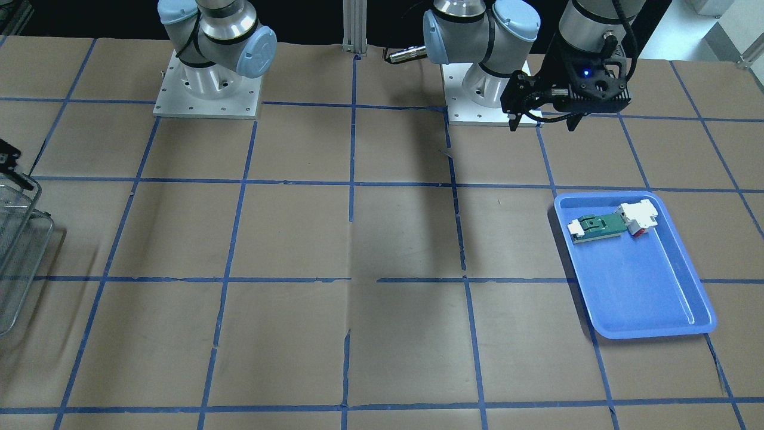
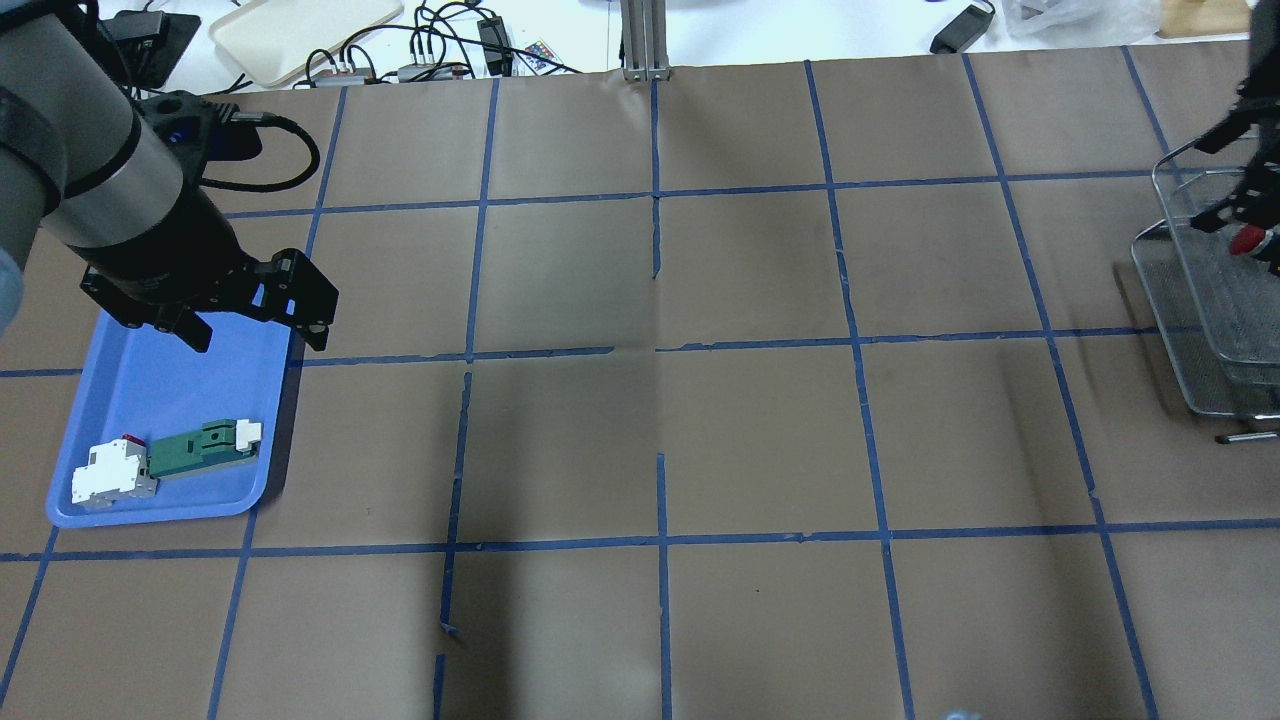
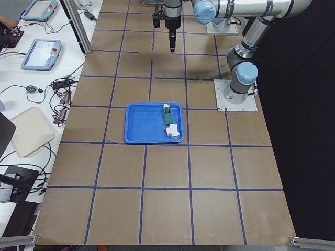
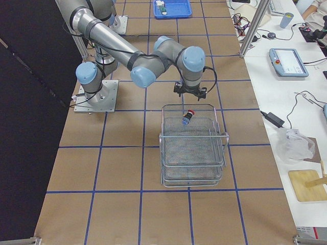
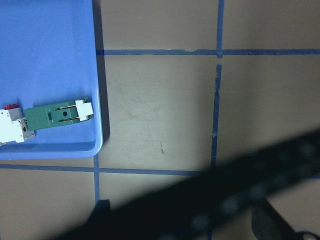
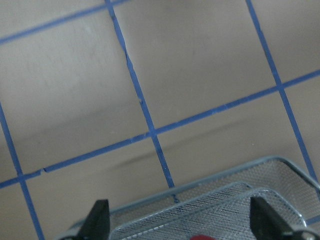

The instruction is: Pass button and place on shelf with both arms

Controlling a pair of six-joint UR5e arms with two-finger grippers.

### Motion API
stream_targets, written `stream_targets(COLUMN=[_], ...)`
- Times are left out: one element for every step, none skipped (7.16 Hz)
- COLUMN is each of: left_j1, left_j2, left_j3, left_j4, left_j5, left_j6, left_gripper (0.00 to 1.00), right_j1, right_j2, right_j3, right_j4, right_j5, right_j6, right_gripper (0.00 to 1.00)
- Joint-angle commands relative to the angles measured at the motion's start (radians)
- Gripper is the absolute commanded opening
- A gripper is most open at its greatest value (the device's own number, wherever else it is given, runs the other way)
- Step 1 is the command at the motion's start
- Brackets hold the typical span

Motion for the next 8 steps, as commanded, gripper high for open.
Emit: stream_targets(left_j1=[-0.006, -0.006, -0.006, -0.006, -0.006, -0.006, -0.006, -0.006], left_j2=[0.008, 0.008, 0.004, 0.005, 0.005, 0.007, 0.005, 0.005], left_j3=[0.005, 0.005, 0.007, 0.007, 0.007, 0.007, 0.007, 0.005], left_j4=[-0.011, -0.013, -0.011, -0.011, -0.011, -0.011, -0.011, -0.011], left_j5=[-0.028, -0.033, -0.033, -0.034, -0.034, -0.037, -0.037, -0.036], left_j6=[0.05, 0.052, 0.052, 0.05, 0.05, 0.05, 0.05, 0.05], left_gripper=[1.0, 1.0, 1.0, 1.0, 1.0, 1.0, 1.0, 1.0], right_j1=[0.286, 0.421, 0.513, 0.548, 0.546, 0.542, 0.513, 0.469], right_j2=[-0.03, -0.032, -0.033, -0.038, -0.073, -0.125, -0.122, -0.107], right_j3=[-0.006, -0.017, -0.031, -0.063, -0.09, -0.08, -0.078, -0.081], right_j4=[-0.011, -0.04, -0.091, -0.078, 0.009, 0.106, 0.123, 0.14], right_j5=[-0.004, -0.056, -0.092, -0.148, -0.204, -0.237, -0.246, -0.252], right_j6=[0.387, 0.559, 0.742, 0.932, 1.08, 1.175, 1.273, 1.393], right_gripper=[1.0, 1.0, 1.0, 1.0, 1.0, 1.0, 1.0, 1.0])
